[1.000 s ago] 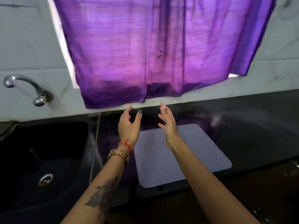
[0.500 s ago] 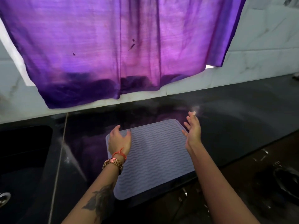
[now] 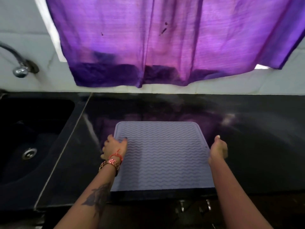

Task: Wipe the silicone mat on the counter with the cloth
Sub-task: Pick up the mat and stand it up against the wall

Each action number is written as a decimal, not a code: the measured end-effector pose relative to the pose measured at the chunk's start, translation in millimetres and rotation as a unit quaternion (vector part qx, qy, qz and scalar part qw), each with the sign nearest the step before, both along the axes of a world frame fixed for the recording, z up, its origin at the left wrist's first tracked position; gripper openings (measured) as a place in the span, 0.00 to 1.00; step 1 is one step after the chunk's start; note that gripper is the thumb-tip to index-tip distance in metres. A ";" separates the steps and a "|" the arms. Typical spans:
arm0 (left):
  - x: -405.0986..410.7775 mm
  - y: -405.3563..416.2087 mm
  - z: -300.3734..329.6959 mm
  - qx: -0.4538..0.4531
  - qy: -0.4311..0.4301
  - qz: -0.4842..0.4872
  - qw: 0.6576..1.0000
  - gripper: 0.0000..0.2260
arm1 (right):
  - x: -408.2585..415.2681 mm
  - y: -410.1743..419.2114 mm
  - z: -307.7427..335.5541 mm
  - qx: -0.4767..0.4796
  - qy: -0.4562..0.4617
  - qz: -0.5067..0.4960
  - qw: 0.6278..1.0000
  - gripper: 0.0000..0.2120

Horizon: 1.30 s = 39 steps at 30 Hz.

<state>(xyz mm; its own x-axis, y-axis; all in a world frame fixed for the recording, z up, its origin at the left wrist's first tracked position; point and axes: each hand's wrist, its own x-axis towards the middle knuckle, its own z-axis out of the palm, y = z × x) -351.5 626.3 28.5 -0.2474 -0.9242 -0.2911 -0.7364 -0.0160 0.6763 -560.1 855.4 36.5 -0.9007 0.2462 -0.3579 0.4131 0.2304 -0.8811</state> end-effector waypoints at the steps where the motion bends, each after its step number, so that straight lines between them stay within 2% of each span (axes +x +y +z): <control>1: 4.1 1.4 -1.6 -0.001 -0.008 0.012 1.000 0.30 | -1.8 -0.2 -4.6 0.047 -0.015 0.023 0.999 0.22; 6: 18.9 5.1 -8.6 0.002 -0.032 0.021 0.999 0.27 | -7.1 -7.8 -12.6 0.196 -0.015 0.134 0.971 0.20; 12: 23.0 -3.3 -10.3 -0.004 -0.073 -0.020 0.997 0.25 | -21.6 -10.8 -14.8 0.244 -0.049 0.169 0.954 0.22; 17: 25.2 -14.6 -10.4 0.017 -0.043 -0.040 0.998 0.21 | -28.4 -14.2 -8.3 0.279 -0.077 0.206 0.935 0.20; 25: 23.4 -26.6 -7.2 0.038 -0.021 -0.097 0.994 0.17 | -18.7 -13.0 -8.4 0.409 0.014 0.270 0.872 0.15; 28: 27.0 -29.1 -6.7 0.028 0.003 -0.106 0.994 0.14 | -17.8 -10.7 -7.6 0.395 0.053 0.279 0.874 0.13; 33: 35.2 -27.6 -0.8 0.041 0.074 -0.121 0.989 0.12 | -22.9 -8.8 10.1 0.320 0.101 0.300 0.893 0.09; 39: 42.1 -21.6 4.5 0.050 0.150 -0.112 0.981 0.17 | -24.6 -16.5 34.0 0.294 0.134 0.305 0.896 0.07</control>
<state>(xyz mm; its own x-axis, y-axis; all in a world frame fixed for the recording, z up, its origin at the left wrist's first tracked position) -309.4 604.6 33.0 -0.5298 -0.8072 -0.2602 -0.4965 0.0465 0.8668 -584.7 838.9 70.5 -0.9659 -0.2467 -0.0789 -0.1564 0.7982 -0.5817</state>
